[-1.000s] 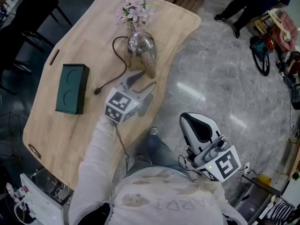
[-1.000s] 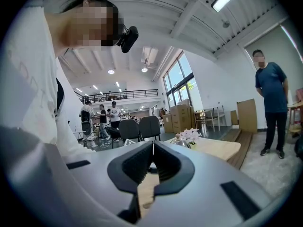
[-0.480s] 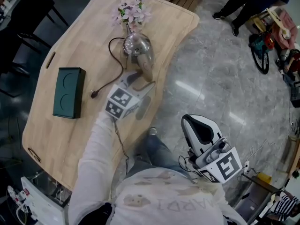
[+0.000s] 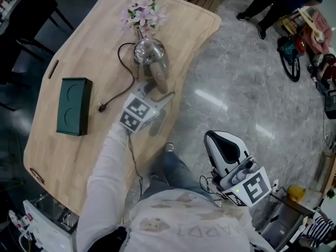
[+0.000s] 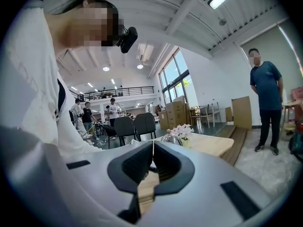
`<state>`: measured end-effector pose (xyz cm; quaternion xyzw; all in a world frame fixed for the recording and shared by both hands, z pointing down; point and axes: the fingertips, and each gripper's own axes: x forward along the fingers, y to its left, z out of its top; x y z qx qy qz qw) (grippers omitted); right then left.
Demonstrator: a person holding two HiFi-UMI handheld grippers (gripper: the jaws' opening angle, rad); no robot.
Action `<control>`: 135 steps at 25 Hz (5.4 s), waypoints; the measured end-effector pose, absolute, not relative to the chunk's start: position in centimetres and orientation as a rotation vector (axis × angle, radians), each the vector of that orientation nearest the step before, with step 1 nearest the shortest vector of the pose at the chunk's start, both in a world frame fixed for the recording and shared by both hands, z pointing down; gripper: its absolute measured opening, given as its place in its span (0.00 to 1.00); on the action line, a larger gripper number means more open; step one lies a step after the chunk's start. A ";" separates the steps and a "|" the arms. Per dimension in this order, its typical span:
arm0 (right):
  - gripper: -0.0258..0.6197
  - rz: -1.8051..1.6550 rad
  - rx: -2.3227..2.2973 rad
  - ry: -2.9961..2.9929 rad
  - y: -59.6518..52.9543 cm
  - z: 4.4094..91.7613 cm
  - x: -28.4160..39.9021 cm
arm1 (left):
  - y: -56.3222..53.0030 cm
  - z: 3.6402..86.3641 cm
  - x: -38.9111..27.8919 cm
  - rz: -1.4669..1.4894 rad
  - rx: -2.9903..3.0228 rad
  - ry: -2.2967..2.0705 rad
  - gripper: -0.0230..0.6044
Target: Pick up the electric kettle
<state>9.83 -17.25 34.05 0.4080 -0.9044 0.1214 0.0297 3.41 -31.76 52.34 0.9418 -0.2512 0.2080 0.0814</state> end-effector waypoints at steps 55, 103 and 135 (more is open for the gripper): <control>0.07 0.382 1.291 -2.724 -16.8 35.3 12.5 | -35.8 52.8 7.3 0.658 2.808 -1.360 0.19; 0.07 0.116 1.176 -2.953 3.2 27.9 2.7 | -0.6 30.1 -0.8 0.610 3.279 -0.953 0.20; 0.07 -0.048 1.133 -2.993 18.1 24.3 -1.4 | 19.7 26.9 -4.3 0.552 3.275 -0.936 0.20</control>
